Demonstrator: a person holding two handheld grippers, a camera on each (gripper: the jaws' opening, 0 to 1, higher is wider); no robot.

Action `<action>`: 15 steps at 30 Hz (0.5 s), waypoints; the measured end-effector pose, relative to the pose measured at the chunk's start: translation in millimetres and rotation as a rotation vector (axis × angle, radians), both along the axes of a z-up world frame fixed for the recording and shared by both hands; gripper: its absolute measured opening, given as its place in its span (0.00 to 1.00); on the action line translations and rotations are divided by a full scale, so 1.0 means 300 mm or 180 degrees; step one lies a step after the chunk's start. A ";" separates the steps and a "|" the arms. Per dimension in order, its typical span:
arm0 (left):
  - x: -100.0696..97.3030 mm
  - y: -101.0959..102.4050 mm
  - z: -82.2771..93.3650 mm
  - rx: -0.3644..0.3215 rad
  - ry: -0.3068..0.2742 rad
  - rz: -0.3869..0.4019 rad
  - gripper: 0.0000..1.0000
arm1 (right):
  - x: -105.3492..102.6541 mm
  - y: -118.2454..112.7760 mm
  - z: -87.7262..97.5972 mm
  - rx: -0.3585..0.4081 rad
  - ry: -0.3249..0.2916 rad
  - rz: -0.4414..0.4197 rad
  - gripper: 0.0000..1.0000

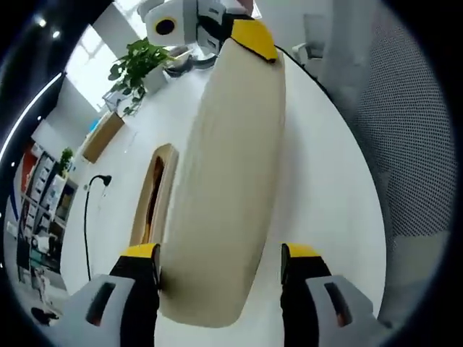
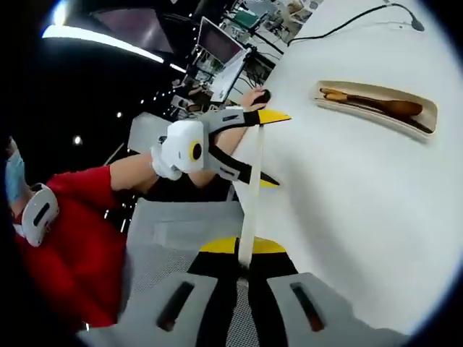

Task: Arrange the utensils inside the cutlery case until each visible utensil rests in its matching compartment.

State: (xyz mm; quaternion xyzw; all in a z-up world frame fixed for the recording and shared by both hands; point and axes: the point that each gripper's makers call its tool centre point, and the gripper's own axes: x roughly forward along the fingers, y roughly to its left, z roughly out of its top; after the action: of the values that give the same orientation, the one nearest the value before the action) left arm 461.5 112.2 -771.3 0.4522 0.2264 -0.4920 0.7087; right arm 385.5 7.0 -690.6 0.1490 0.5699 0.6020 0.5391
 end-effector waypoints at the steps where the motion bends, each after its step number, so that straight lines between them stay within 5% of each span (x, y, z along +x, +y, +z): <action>1: -0.004 0.005 0.005 -0.0013 0.0036 0.0030 0.59 | -0.004 -0.001 0.000 -0.0014 0.0042 0.0014 0.00; 2: -0.006 0.010 0.014 -0.0055 0.0073 0.0075 0.50 | -0.008 -0.001 -0.002 -0.0018 0.0011 0.0021 0.00; 8: -0.037 0.023 0.027 -0.0174 0.0335 0.0150 0.47 | -0.022 -0.016 -0.009 -0.0044 0.0002 -0.0012 0.00; 15: -0.055 0.013 0.046 -0.0141 0.0380 0.0016 0.44 | -0.036 -0.020 0.009 -0.0039 0.0054 0.0007 0.00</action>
State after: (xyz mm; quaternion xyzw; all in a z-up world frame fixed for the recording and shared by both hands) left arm 445.1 116.3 -757.3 0.4056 0.2584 -0.5212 0.7050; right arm 374.8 0.9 -688.0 0.1501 0.5783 0.5978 0.5344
